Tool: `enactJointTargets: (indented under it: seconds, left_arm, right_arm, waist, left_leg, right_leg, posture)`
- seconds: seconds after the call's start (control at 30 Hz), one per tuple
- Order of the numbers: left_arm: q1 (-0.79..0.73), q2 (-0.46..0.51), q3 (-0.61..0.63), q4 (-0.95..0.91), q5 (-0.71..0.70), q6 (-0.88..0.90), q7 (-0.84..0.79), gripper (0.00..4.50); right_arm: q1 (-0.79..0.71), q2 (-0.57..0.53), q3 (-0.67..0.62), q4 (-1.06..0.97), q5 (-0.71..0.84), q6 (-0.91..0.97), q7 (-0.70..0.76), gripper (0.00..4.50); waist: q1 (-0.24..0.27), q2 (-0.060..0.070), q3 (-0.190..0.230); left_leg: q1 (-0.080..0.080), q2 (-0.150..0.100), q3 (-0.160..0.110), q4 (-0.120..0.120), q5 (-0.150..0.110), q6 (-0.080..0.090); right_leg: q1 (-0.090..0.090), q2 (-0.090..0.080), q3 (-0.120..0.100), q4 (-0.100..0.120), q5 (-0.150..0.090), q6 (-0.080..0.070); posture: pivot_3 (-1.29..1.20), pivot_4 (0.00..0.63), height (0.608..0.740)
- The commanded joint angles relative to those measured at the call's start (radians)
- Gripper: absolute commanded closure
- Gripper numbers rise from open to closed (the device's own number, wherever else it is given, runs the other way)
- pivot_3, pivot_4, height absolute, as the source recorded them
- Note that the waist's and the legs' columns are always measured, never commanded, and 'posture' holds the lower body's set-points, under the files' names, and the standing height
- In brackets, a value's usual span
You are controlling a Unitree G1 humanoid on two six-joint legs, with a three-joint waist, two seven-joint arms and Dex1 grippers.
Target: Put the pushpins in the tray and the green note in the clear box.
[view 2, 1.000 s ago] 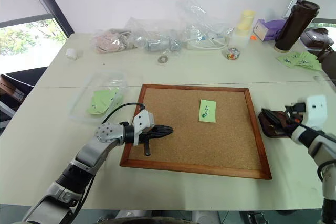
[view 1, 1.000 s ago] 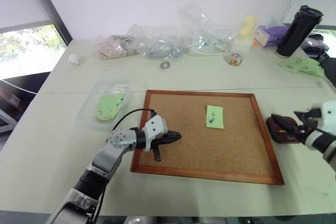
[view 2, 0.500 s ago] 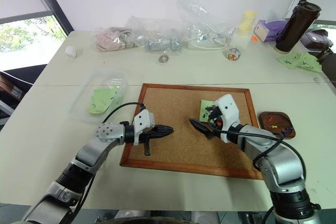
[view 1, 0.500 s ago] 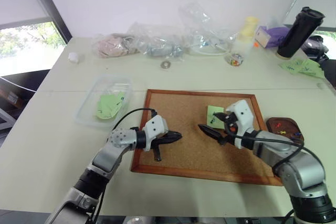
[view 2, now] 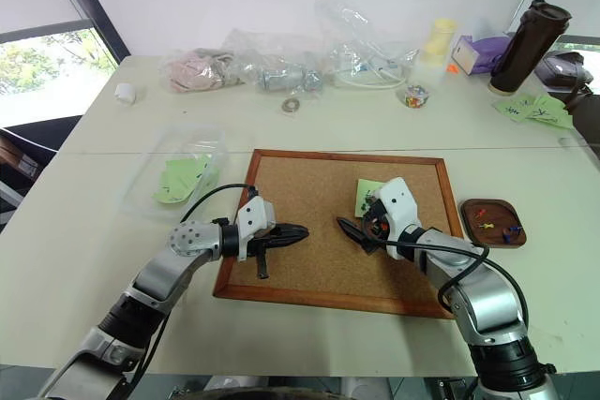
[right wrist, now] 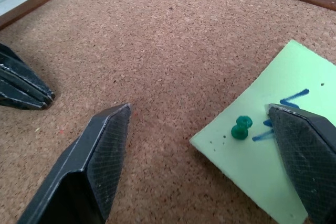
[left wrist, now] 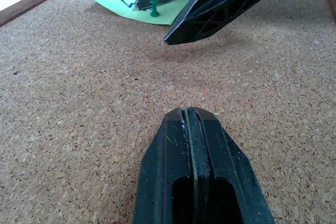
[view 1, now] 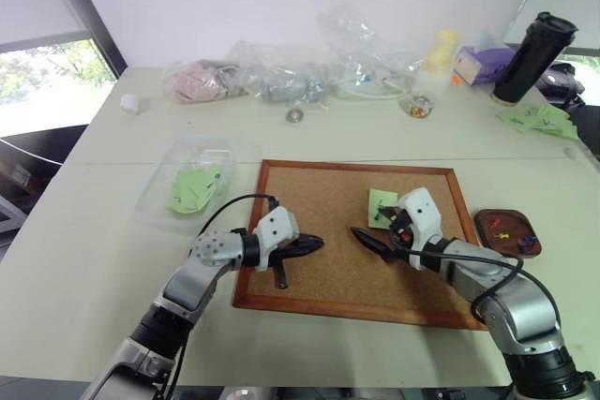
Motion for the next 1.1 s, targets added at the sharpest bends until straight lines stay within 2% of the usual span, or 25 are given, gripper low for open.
enactJointTargets:
  seconds: [0.03,0.1,0.17,0.23,0.6,0.7,0.77,0.97,1.1]
  left_arm:
    - [0.028,0.020,-0.021,0.061,0.048,0.036,0.008,4.50]
    - [0.025,0.018,-0.023,0.066,0.048,0.034,0.006,4.50]
    - [0.021,0.016,-0.025,0.070,0.049,0.032,0.005,4.50]
    - [0.019,0.015,-0.026,0.072,0.049,0.031,0.004,4.50]
    - [0.018,0.014,-0.028,0.070,0.050,0.032,0.009,4.50]
    - [0.019,0.014,-0.027,0.069,0.049,0.033,0.010,4.50]
    - [0.019,0.014,-0.027,0.068,0.049,0.034,0.011,4.50]
    - [0.019,0.016,-0.028,0.066,0.046,0.036,0.009,4.50]
    - [0.014,0.018,-0.033,0.070,0.047,0.031,0.008,4.50]
  right_arm:
    - [0.020,0.012,-0.028,-0.029,0.015,0.003,-0.002,1.64]
    - [0.025,0.025,-0.037,-0.031,0.027,0.012,-0.005,2.45]
    - [0.026,0.028,-0.037,-0.031,0.025,0.013,-0.004,3.57]
    - [0.022,0.032,-0.031,-0.027,0.015,0.013,-0.005,4.45]
    - [0.001,0.044,-0.023,-0.040,0.024,0.044,-0.002,4.45]
    - [0.011,0.037,-0.039,-0.056,0.030,0.055,-0.001,3.74]
    - [0.020,0.030,-0.053,-0.065,0.026,0.058,-0.008,2.93]
    - [0.024,0.029,-0.074,-0.054,0.022,0.050,-0.017,0.10]
    - [0.015,0.036,-0.075,-0.045,0.029,0.050,-0.026,0.01]
  waist:
    - [0.000,0.000,0.000]
    - [0.000,0.000,0.000]
    - [0.000,0.000,0.000]
    - [0.000,0.000,0.000]
    - [0.000,0.000,0.000]
    - [0.000,0.000,0.000]
    - [0.000,0.000,0.000]
    - [0.000,-0.001,0.000]
    - [0.000,-0.001,0.000]
  left_leg:
    - [0.000,0.000,0.000,0.000,0.000,0.000]
    - [0.000,0.000,0.000,0.000,0.000,0.000]
    - [0.000,0.000,0.000,0.000,0.000,0.000]
    - [0.000,0.000,0.000,0.000,0.000,0.000]
    - [0.000,0.000,0.000,0.000,0.000,0.000]
    - [0.000,0.000,0.000,0.000,0.000,0.000]
    - [0.000,0.000,0.000,0.000,0.000,0.000]
    - [0.000,0.000,0.000,0.000,0.000,0.000]
    - [0.001,0.000,0.000,0.000,0.000,0.000]
  right_leg:
    - [0.000,0.000,0.000,0.000,0.000,0.000]
    - [0.000,0.000,0.000,0.000,0.000,0.000]
    - [0.000,0.000,0.000,0.000,0.000,0.000]
    - [0.000,0.000,0.000,0.000,0.000,0.000]
    - [0.000,0.000,0.000,0.000,0.000,0.000]
    - [0.000,0.000,0.000,0.000,0.000,0.000]
    - [0.000,0.000,0.000,0.000,0.000,0.000]
    - [0.001,0.000,0.000,0.000,0.000,0.000]
    - [0.001,0.000,0.000,0.000,0.000,0.000]
  posture:
    - [0.00,0.150,0.740]
    - [0.00,0.150,0.740]
    - [0.00,0.150,0.740]
    - [0.00,0.150,0.740]
    - [0.00,0.150,0.740]
    - [0.00,0.150,0.740]
    - [0.00,0.150,0.740]
    - [0.00,0.150,0.740]
    - [0.00,0.150,0.740]
